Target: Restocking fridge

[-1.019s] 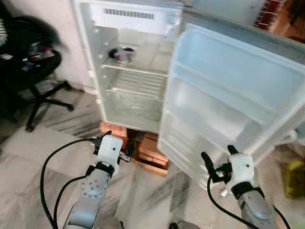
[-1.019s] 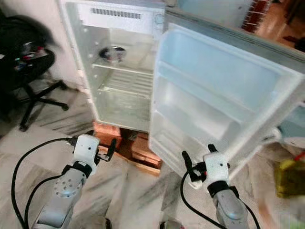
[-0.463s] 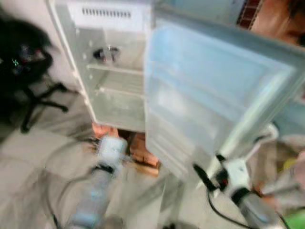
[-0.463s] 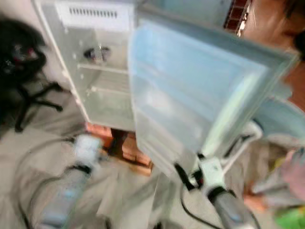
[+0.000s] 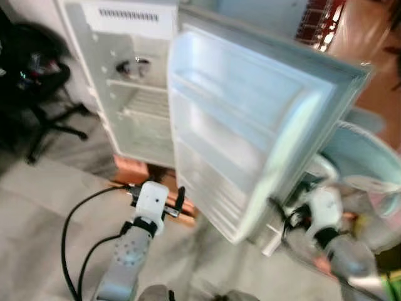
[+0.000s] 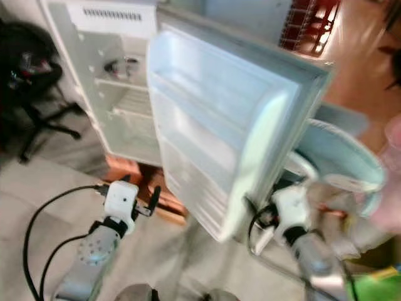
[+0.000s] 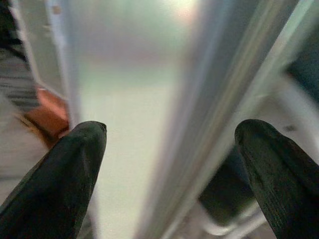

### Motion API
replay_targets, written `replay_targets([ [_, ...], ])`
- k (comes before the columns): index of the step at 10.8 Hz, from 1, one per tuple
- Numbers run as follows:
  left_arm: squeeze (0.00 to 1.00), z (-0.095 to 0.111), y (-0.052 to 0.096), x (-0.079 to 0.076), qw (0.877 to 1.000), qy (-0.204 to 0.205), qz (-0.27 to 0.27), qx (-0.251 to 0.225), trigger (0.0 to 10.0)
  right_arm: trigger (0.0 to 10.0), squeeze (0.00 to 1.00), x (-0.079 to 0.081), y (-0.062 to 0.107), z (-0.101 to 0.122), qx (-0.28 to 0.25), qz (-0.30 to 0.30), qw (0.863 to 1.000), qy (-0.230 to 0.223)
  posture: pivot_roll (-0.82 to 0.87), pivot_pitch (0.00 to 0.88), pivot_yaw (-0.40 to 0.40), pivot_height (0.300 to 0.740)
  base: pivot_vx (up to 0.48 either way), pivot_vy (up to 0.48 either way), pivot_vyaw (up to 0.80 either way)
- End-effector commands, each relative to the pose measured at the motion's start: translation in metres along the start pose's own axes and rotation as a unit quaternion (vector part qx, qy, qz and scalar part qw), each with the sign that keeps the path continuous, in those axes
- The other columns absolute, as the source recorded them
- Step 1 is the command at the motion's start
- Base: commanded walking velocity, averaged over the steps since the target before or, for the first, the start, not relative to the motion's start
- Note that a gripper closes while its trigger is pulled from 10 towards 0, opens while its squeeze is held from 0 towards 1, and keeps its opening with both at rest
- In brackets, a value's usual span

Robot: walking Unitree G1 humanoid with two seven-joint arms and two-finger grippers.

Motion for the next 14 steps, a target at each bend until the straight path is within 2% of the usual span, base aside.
replay_targets([
  [1,0.0,-0.001,0.002,0.003,1.0,-0.004,0.004,0.004,10.0,10.0,0.0,-0.003,-0.002,0.001,-0.005,-0.012,1.0,-0.005,0.14,0.094,-0.013,0.74,0.0,-0.48,0.0],
  [3,0.0,-0.001,0.002,0.005,1.0,0.001,0.012,0.007,10.0,10.0,0.0,-0.004,-0.003,0.0,-0.004,-0.036,0.999,-0.007,0.14,0.094,-0.013,0.74,0.0,0.0,0.0],
  [5,0.0,-0.006,0.006,0.011,0.999,0.001,0.028,0.018,10.0,10.0,0.0,-0.006,-0.012,0.006,-0.009,-0.077,0.997,-0.022,0.15,0.098,-0.012,0.74,0.0,0.0,0.0],
  [7,0.0,-0.013,0.007,0.017,0.998,0.026,0.047,0.04,10.0,10.0,0.0,-0.007,-0.03,0.024,-0.036,-0.114,0.99,-0.081,0.15,0.096,-0.013,0.74,0.0,0.0,0.0],
  [8,0.0,-0.027,0.012,0.011,0.995,0.052,0.017,0.083,10.0,10.0,0.0,-0.011,-0.045,0.038,-0.055,-0.129,0.983,-0.115,0.15,0.091,-0.011,0.74,0.0,0.0,0.0],
  [9,0.0,-0.033,0.016,0.011,0.993,0.059,0.017,0.096,10.0,10.0,0.0,-0.013,-0.052,0.045,-0.062,-0.134,0.981,-0.124,0.15,0.09,-0.011,0.74,0.0,0.0,0.0],
  [10,0.0,-0.04,0.019,0.012,0.991,0.069,0.018,0.115,10.0,10.0,0.0,-0.022,-0.064,0.055,-0.072,-0.152,0.974,-0.151,0.16,0.088,-0.014,0.74,0.0,0.0,0.0],
  [12,0.0,-0.04,0.019,0.011,0.991,0.059,0.02,0.118,10.0,10.0,0.0,-0.028,-0.075,0.067,-0.08,-0.16,0.968,-0.174,0.17,0.083,-0.021,0.74,0.0,0.0,0.0],
  [13,0.0,-0.041,0.019,0.01,0.991,0.059,0.014,0.123,10.0,10.0,0.0,-0.017,-0.078,0.083,-0.116,-0.092,0.963,-0.223,0.18,0.08,-0.026,0.74,0.0,0.0,0.0],
  [14,0.0,-0.04,0.019,0.008,0.99,0.059,0.01,0.126,10.0,10.0,0.0,0.016,-0.063,0.112,-0.178,0.075,0.936,-0.295,0.18,0.077,-0.028,0.74,0.0,0.0,0.0],
])
Point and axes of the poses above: a point about 5 cm out from each wrist's last joint towards the gripper, its own y axis pointing back from the gripper into the wrist, its own z axis along the axis of the wrist's last joint, x = y × z, the point moved 3 cm from there along -y, pointing out of the wrist towards the gripper, and after that the axes turned 7 degrees about y, right-handed, at the moved point
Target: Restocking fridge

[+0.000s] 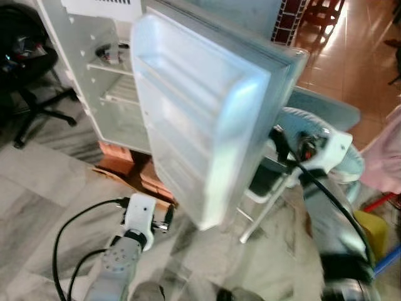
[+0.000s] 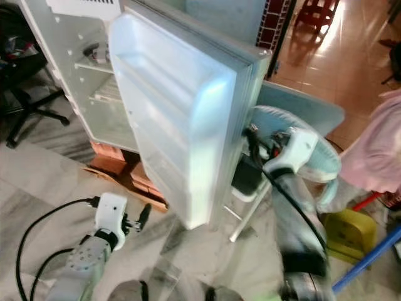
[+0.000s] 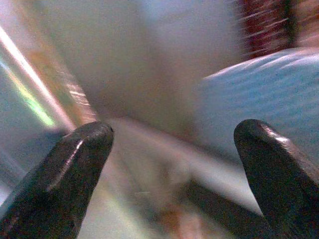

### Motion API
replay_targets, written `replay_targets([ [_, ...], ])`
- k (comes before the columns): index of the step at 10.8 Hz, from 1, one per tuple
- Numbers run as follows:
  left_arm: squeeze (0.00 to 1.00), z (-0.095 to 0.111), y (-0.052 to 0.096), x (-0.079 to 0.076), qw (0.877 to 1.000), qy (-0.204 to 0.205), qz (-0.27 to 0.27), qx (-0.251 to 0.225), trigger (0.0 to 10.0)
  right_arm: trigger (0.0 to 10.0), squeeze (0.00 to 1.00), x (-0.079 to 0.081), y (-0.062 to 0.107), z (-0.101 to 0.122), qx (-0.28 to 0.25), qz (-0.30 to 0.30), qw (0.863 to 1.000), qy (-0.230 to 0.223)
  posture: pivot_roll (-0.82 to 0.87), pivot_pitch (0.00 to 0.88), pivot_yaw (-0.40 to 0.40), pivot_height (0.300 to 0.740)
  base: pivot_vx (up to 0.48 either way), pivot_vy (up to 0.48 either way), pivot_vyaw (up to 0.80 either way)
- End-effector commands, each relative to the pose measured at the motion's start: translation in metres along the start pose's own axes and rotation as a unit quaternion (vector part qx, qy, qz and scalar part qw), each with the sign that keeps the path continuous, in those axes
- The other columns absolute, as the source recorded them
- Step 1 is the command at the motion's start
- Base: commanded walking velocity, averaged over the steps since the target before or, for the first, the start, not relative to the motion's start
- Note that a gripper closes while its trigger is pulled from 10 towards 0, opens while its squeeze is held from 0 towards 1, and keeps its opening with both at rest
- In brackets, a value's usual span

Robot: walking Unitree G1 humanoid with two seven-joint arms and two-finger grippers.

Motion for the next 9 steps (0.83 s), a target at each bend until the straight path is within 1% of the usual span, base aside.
replay_targets([
  [1,0.0,0.001,0.0,-0.003,1.0,-0.013,-0.009,0.005,10.0,10.0,0.0,0.054,0.004,0.021,-0.029,0.173,0.982,-0.064,0.18,0.076,-0.027,0.74,0.0,0.0,0.0],
  [2,0.0,0.0,-0.001,-0.006,0.999,-0.023,-0.022,0.01,10.0,10.0,0.0,0.065,0.02,0.018,-0.004,0.231,0.971,-0.068,0.17,0.074,-0.025,0.74,0.0,0.0,0.0],
  [3,0.0,-0.003,-0.002,-0.012,0.999,-0.026,-0.04,0.022,10.0,10.0,0.0,0.043,0.018,-0.011,0.047,0.171,0.984,-0.001,0.17,0.073,-0.026,0.74,0.0,0.0,0.0],
  [4,0.0,-0.002,-0.002,-0.013,0.999,-0.027,-0.038,0.018,10.0,10.0,0.0,0.035,0.019,-0.016,0.057,0.15,0.987,-0.027,0.17,0.073,-0.029,0.74,0.0,0.0,0.0],
  [5,0.0,-0.001,0.0,-0.008,1.0,-0.022,-0.015,0.013,10.0,10.0,0.0,0.031,0.022,-0.023,0.079,0.139,0.987,-0.013,0.18,0.075,-0.035,0.74,0.0,0.0,0.0],
  [6,0.0,0.001,0.005,0.001,1.0,-0.023,0.015,0.003,10.0,10.0,0.0,0.03,0.025,-0.029,0.094,0.14,0.986,-0.011,0.19,0.081,-0.049,0.74,0.0,0.0,0.0],
  [7,0.0,0.001,0.011,0.016,0.998,-0.026,0.059,-0.008,10.0,10.0,0.0,0.029,0.027,-0.034,0.105,0.147,0.984,0.001,0.2,0.086,-0.06,0.74,0.0,0.0,0.0],
  [8,0.0,-0.003,0.032,0.056,0.985,-0.039,0.169,-0.023,10.0,10.0,0.0,0.024,0.027,-0.046,0.125,0.141,0.982,0.014,0.22,0.089,-0.077,0.74,0.0,0.0,0.0],
  [9,0.0,-0.003,0.044,0.074,0.974,-0.048,0.22,-0.036,10.0,10.0,0.0,0.023,0.027,-0.05,0.134,0.141,0.981,0.026,0.23,0.09,-0.08,0.74,0.0,0.0,0.0],
])
Point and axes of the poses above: a point about 5 cm out from each wrist's last joint towards the gripper, its own y axis pointing back from the gripper into the wrist, its own z axis along the axis of the wrist's last joint, x = y × z, the point moved 3 cm from there along -y, pointing out of the wrist towards the gripper, and after that the axes turned 7 degrees about y, right-handed, at the moved point
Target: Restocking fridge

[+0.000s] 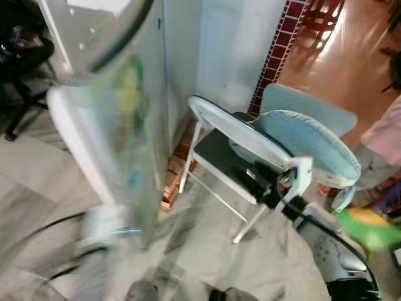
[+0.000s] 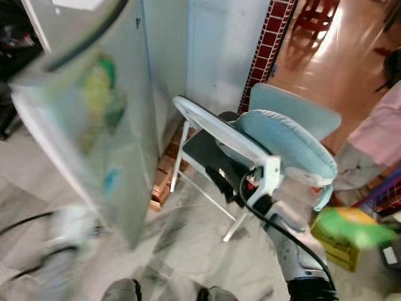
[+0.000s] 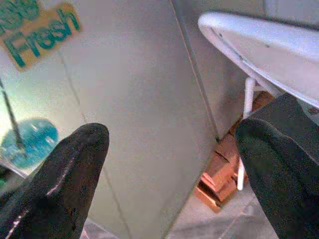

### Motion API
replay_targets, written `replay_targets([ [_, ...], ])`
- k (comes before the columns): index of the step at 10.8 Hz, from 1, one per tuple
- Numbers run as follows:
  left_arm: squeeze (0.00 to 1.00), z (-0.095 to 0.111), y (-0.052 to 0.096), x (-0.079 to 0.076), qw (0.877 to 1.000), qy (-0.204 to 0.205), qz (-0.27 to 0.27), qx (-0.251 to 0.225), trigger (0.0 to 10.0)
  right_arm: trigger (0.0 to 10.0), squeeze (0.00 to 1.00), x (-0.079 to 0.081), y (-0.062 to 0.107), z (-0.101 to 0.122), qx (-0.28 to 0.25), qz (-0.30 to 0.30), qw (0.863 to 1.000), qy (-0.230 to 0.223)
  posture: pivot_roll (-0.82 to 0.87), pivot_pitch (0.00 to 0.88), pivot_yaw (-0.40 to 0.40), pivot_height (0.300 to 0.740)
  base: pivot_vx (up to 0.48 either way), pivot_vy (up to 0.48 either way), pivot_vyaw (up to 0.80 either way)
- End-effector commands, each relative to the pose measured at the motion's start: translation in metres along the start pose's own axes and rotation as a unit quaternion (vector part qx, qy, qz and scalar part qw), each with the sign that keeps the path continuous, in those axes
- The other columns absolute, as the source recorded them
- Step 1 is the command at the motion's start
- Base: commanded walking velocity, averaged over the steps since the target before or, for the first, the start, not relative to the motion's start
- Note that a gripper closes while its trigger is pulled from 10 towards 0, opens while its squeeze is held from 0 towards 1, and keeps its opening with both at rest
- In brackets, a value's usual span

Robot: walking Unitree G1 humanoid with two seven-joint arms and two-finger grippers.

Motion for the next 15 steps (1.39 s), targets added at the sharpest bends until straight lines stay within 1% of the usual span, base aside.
replay_targets([
  [1,0.0,0.003,0.002,0.014,0.999,-0.013,0.035,-0.018,10.0,10.0,0.0,0.001,-0.002,0.001,0.005,0.007,1.0,0.017,0.24,0.092,-0.089,0.74,0.0,0.0,0.0],
  [2,0.0,0.002,0.004,0.029,0.997,-0.02,0.07,-0.023,10.0,10.0,0.0,0.002,-0.004,-0.003,0.01,0.008,1.0,0.024,0.24,0.092,-0.089,0.74,0.0,0.0,0.0],
  [3,0.0,0.022,-0.001,0.023,0.995,-0.046,0.055,-0.072,10.0,10.0,0.0,0.001,-0.006,-0.005,0.012,0.005,0.999,0.034,0.25,0.09,-0.088,0.74,0.0,0.0,0.0],
  [4,0.0,0.043,-0.008,0.006,0.992,-0.05,0.022,-0.114,10.0,10.0,0.0,-0.001,-0.006,-0.007,0.012,-0.003,0.999,0.042,0.24,0.091,-0.08,0.74,0.0,0.0,0.0],
  [5,0.0,0.063,-0.015,-0.022,0.988,-0.043,-0.04,-0.142,10.0,10.0,0.0,-0.002,-0.004,-0.01,0.014,-0.01,0.998,0.053,0.23,0.09,-0.07,0.74,0.0,0.0,0.0],
  [6,0.0,0.068,-0.016,-0.033,0.986,-0.039,-0.067,-0.146,10.0,10.0,0.0,-0.001,-0.003,-0.011,0.016,-0.007,0.998,0.06,0.23,0.091,-0.068,0.74,0.0,0.0,0.0],
  [7,0.0,0.073,-0.015,-0.051,0.983,-0.005,-0.118,-0.14,10.0,10.0,0.0,-0.001,-0.001,-0.014,0.02,-0.007,0.997,0.069,0.22,0.098,-0.061,0.74,0.0,0.0,0.0],
  [8,0.0,0.077,-0.014,-0.057,0.981,0.009,-0.133,-0.143,10.0,10.0,0.0,-0.003,0.0,-0.015,0.023,-0.012,0.996,0.082,0.21,0.107,-0.051,0.74,0.0,0.0,0.0],
  [9,0.0,0.077,-0.014,-0.057,0.982,0.026,-0.129,-0.139,10.0,10.0,0.0,-0.006,-0.003,-0.01,0.01,-0.04,0.994,0.106,0.2,0.114,-0.052,0.74,0.0,0.0,0.0],
  [10,0.0,0.075,-0.016,-0.056,0.982,0.01,-0.131,-0.138,10.0,10.0,0.0,-0.009,-0.004,-0.008,-0.003,-0.066,0.992,0.105,0.19,0.116,-0.053,0.74,0.0,0.0,0.0],
  [11,0.0,0.077,-0.021,-0.046,0.985,0.006,-0.097,-0.143,10.0,10.0,0.0,-0.007,-0.004,-0.012,-0.001,-0.075,0.991,0.107,0.19,0.116,-0.05,0.74,0.0,0.285,0.0],
  [12,0.0,0.079,-0.026,-0.023,0.988,0.017,-0.037,-0.147,10.0,10.0,0.0,-0.006,-0.001,-0.018,0.004,-0.078,0.991,0.107,0.2,0.118,-0.053,0.74,0.0,0.296,0.0],
  [13,0.0,0.075,-0.03,0.005,0.989,0.025,0.026,-0.14,10.0,10.0,0.0,-0.006,0.0,-0.022,0.01,-0.081,0.991,0.11,0.2,0.119,-0.055,0.74,0.0,0.255,0.0],
  [14,0.0,0.073,-0.031,0.018,0.989,0.011,0.047,-0.141,10.0,10.0,0.0,-0.006,0.0,-0.023,0.012,-0.081,0.99,0.114,0.2,0.119,-0.055,0.74,0.0,0.244,0.0],
  [15,0.0,0.073,-0.03,0.023,0.988,0.006,0.058,-0.143,10.0,10.0,0.0,-0.008,0.0,-0.022,0.012,-0.085,0.99,0.116,0.2,0.117,-0.057,0.74,0.0,0.0,0.0],
])
Point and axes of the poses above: a point about 5 cm out from each wrist's last joint towards the gripper, its own y axis pointing back from the gripper into the wrist, its own z axis along the axis of the wrist's last joint, x = y × z, the point moved 3 cm from there along -y, pointing out of the wrist towards the gripper, and after that the axes turned 7 degrees about y, right-handed, at the moved point
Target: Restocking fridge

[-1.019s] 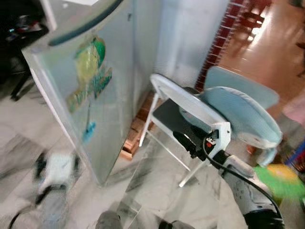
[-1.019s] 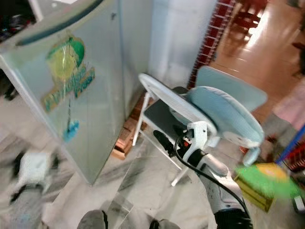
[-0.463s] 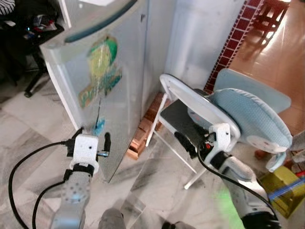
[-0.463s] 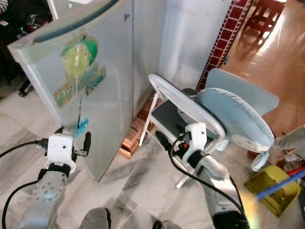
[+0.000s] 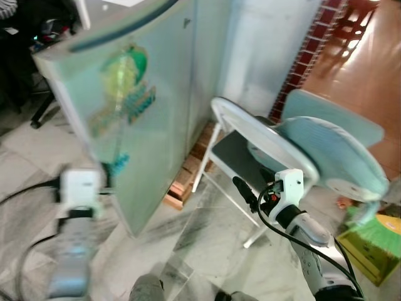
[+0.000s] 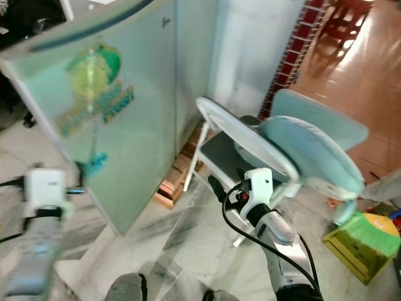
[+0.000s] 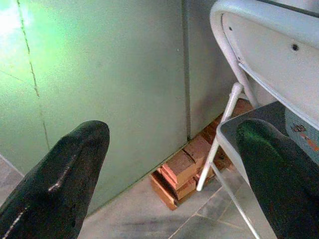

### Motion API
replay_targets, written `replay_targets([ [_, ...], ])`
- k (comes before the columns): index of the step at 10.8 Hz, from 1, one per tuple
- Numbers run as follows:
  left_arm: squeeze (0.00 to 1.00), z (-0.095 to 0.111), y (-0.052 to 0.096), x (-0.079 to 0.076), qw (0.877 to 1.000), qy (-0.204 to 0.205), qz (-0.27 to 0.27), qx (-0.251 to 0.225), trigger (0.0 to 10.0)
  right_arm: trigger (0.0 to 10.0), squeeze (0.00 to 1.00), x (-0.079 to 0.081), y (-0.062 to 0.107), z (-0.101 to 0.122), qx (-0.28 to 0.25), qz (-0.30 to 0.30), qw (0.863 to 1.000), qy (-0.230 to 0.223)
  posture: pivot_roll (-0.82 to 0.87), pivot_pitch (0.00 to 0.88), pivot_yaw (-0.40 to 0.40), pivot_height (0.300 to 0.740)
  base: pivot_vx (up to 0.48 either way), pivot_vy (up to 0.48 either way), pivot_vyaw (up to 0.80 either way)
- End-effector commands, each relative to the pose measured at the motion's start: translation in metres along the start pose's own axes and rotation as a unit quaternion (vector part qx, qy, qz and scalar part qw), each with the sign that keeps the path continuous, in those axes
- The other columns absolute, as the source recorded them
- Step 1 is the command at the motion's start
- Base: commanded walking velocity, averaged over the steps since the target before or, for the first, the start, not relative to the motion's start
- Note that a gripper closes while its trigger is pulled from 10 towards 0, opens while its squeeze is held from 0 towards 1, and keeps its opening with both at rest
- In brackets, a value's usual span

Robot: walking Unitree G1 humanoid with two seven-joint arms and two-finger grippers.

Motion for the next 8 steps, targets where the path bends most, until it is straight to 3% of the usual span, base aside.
replay_targets([
  [1,0.0,-0.006,0.003,0.002,1.0,-0.01,0.008,0.008,10.0,10.0,0.0,-0.003,0.0,-0.001,0.003,-0.007,1.0,0.005,0.2,0.117,-0.057,0.74,0.0,0.0,0.0],
  [3,0.0,-0.004,0.006,-0.013,1.0,-0.008,-0.016,0.002,10.0,10.0,0.0,-0.002,0.001,-0.005,0.007,-0.011,1.0,0.006,0.2,0.109,-0.059,0.74,0.0,0.0,0.0],
  [4,0.0,-0.002,0.007,-0.032,0.998,0.004,-0.058,0.0,10.0,10.0,0.0,-0.004,0.003,-0.006,0.007,-0.024,1.0,0.01,0.19,0.102,-0.058,0.74,0.0,0.345,0.0],
  [6,0.0,0.003,0.008,-0.057,0.994,0.012,-0.105,-0.01,10.0,10.0,0.0,-0.022,0.008,-0.002,-0.012,-0.096,0.995,0.01,0.18,0.094,-0.06,0.74,0.0,0.478,0.0],
  [8,0.0,0.008,0.006,-0.066,0.992,0.008,-0.125,-0.028,10.0,10.0,0.0,-0.038,0.014,0.004,-0.026,-0.171,0.985,0.02,0.18,0.07,-0.062,0.74,0.0,0.474,0.0],
])
Point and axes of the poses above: a point about 5 cm out from each wrist's last joint towards the gripper, its own y axis pointing back from the gripper into the wrist, its own z axis along the axis of the wrist's last joint, x = y × z, the point moved 3 cm from there along -y, pointing out of the wrist towards the gripper, and after that the axes turned 7 degrees about y, right-handed, at the moved point
